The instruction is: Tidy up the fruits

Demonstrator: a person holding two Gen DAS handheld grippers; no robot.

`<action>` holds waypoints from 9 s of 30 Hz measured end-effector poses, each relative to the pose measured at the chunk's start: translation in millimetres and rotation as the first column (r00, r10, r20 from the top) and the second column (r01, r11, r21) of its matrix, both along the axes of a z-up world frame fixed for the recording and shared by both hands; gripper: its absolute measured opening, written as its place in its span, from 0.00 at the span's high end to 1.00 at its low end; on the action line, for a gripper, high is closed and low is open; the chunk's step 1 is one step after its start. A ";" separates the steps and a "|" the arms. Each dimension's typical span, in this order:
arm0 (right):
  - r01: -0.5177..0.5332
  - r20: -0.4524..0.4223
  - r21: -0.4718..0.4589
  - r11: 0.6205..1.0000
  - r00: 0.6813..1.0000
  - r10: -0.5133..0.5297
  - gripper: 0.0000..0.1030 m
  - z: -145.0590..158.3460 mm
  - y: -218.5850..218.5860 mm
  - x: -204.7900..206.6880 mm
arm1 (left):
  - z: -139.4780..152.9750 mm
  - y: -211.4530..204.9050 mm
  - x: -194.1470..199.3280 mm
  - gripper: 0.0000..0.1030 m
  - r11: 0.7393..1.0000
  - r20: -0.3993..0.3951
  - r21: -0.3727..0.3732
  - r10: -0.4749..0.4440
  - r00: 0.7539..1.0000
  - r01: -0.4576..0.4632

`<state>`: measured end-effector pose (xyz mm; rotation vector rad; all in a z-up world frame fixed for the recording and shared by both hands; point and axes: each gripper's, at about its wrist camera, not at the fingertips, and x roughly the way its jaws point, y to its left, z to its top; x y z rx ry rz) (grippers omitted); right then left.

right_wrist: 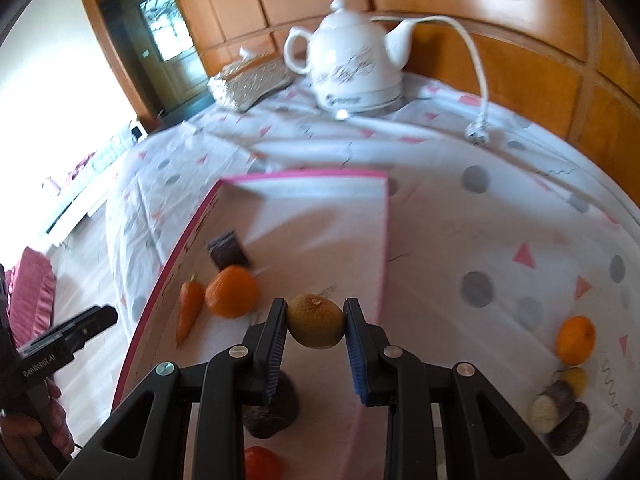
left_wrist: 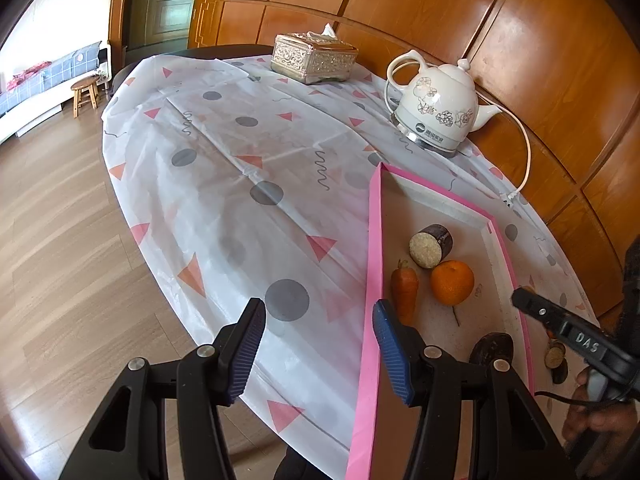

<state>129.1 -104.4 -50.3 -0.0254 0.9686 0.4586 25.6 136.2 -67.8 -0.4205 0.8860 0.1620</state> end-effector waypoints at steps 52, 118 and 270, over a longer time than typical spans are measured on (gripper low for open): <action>0.424 0.054 0.040 0.905 0.903 -0.425 0.61 11.4 -153.9 -77.7 | 10.2 -30.6 0.8 0.45 0.993 0.012 0.054 -0.106 0.994 0.105; 0.944 0.151 -0.105 0.313 0.326 -0.933 0.31 -51.5 -367.3 -186.5 | -13.1 -326.6 98.7 0.51 0.648 -0.057 -0.051 -0.761 0.646 0.760; 0.602 0.085 -0.126 0.789 0.799 -0.596 0.20 -48.4 -212.2 -96.1 | 9.0 -82.3 35.3 0.53 0.966 0.017 0.027 -0.257 0.966 0.257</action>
